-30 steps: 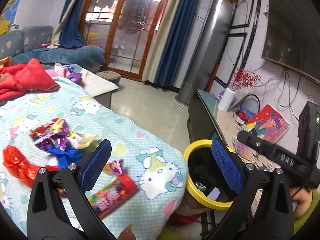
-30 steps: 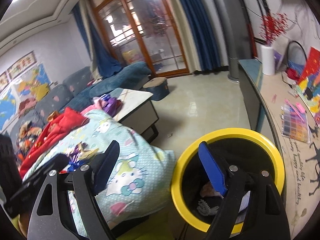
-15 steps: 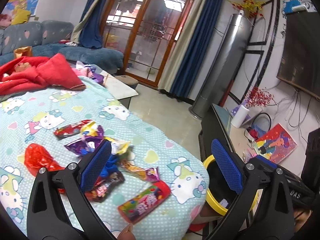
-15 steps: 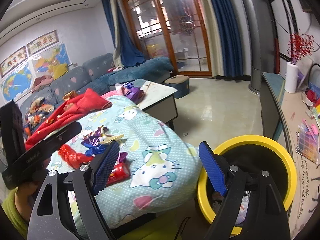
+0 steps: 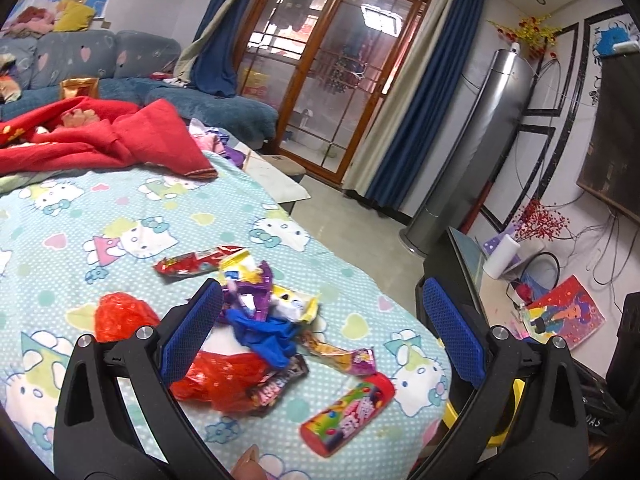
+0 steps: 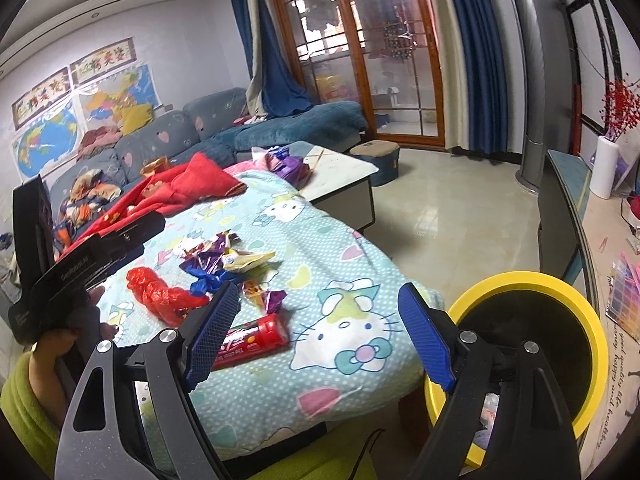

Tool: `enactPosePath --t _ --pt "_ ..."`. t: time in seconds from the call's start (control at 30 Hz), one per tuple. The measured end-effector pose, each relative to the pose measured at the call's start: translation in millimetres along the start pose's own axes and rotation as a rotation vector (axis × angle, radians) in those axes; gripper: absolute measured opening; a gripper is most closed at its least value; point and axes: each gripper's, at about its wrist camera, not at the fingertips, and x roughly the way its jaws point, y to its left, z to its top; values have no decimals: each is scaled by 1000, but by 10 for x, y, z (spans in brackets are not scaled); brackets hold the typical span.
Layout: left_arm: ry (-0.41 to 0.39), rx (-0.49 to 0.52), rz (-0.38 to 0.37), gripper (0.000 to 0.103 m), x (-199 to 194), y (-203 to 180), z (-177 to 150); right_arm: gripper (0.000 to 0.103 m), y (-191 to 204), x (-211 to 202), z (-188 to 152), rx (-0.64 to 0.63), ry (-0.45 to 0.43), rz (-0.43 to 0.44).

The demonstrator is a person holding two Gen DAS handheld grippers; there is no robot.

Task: Collect trash
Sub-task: 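Grasp the purple-yellow candy wrapper with the left gripper while the right grasps a purple wrapper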

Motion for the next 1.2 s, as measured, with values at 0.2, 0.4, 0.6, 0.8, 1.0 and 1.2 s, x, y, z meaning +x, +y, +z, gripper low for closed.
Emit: enactPosePath --t 0.2,0.4,0.6,0.8,1.0,1.2 --pt "11 -30 23 92 25 180 5 80 117 146 1 -16 39 24" --pt "34 -48 33 92 104 335 12 80 273 380 -16 -33 94 58" --pt "79 -65 19 91 255 444 34 80 354 667 21 -34 148 84" --pt "123 -75 17 76 430 522 38 80 320 951 35 9 216 104" --pt "167 -77 12 70 580 547 40 79 338 1167 -18 32 266 115" --pt "211 -70 30 62 717 560 6 77 360 1278 -54 64 297 139"
